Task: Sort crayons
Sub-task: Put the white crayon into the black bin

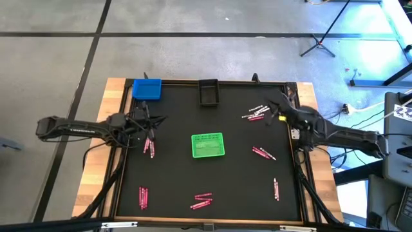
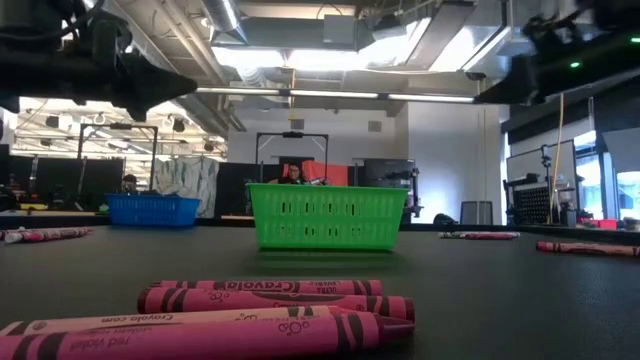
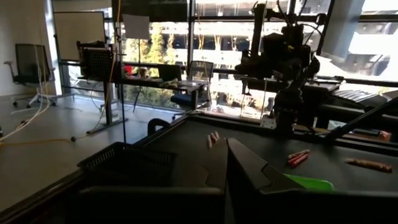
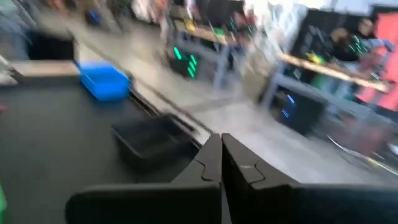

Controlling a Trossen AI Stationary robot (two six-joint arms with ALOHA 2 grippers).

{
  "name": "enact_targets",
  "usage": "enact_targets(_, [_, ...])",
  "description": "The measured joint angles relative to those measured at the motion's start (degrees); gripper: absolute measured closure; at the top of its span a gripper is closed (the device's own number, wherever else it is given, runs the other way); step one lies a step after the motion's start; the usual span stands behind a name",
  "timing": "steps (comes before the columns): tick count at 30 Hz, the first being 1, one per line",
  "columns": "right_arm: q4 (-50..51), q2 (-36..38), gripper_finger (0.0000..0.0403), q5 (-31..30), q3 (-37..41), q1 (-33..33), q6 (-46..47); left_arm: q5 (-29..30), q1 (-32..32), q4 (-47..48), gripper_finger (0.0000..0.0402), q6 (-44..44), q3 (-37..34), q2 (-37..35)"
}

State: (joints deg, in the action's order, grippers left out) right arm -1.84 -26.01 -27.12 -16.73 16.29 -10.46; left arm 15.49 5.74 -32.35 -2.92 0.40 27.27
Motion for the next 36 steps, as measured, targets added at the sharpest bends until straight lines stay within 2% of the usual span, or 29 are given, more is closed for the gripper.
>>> enact_targets(8, [8.24,-18.27,0.0402,4.90,-12.41,13.12,-1.86,-0.10,0.00,-4.29,0.0401,1.70,0.00,2.44])
enact_targets(11, [14.05,-25.97,0.0401,8.61,-17.30,16.42,-1.88,-1.27,-0.11,-4.66,0.0401,1.78,0.00,2.81])
enact_targets(16, [24.94,-38.38,0.0368,15.48,-25.30,20.52,-3.03,-1.44,-0.11,-4.77,0.0401,2.01,0.00,2.73])
enact_targets(20, [33.73,-47.10,0.0324,20.08,-30.73,21.77,-5.73,-1.44,-0.11,-4.73,0.0401,1.99,0.00,2.73])
enact_targets(25, [35.77,-54.65,0.0291,20.73,-33.54,21.62,-13.55,-1.41,-0.11,-4.77,0.0401,2.07,0.00,2.73])
enact_targets(30, [36.15,-60.28,0.0292,20.77,-34.03,21.62,-18.71,-0.04,-0.11,-6.21,0.0401,3.46,0.00,2.73])
enact_targets(36, [35.42,-65.03,0.0304,22.23,-34.01,21.62,-22.99,-1.30,-0.26,-5.95,0.0401,1.60,0.00,2.73])
